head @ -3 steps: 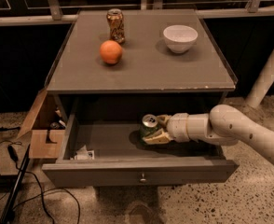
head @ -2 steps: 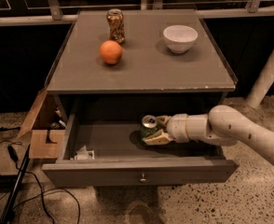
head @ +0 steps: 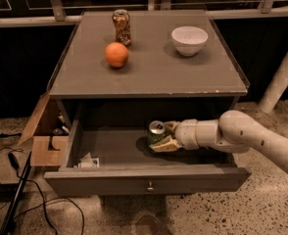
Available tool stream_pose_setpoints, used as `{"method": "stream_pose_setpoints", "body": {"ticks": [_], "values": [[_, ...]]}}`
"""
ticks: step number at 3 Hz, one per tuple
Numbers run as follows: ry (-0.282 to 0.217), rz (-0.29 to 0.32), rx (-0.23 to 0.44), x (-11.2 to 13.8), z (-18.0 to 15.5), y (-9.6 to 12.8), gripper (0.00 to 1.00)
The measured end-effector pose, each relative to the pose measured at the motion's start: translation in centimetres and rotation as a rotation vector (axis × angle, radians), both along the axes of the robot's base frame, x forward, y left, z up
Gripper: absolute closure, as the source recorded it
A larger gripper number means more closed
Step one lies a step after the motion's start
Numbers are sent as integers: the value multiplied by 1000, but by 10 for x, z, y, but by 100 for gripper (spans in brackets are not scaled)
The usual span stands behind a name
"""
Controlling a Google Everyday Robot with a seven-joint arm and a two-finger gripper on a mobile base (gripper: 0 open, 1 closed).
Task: Place green can into top drawer
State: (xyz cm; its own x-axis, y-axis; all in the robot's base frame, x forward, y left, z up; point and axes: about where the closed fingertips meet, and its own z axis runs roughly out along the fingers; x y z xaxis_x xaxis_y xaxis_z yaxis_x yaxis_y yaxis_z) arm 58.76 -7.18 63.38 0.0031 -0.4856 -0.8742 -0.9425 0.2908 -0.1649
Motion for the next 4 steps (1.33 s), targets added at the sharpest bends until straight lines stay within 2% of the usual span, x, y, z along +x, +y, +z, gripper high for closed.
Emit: {"method": "stream_pose_setpoints", "body": {"ticks": [2, 3, 4], "values": [[0, 0, 0, 0, 0, 0, 11], [0, 0, 0, 0, 0, 0, 0], [0, 0, 0, 0, 0, 0, 0]]}}
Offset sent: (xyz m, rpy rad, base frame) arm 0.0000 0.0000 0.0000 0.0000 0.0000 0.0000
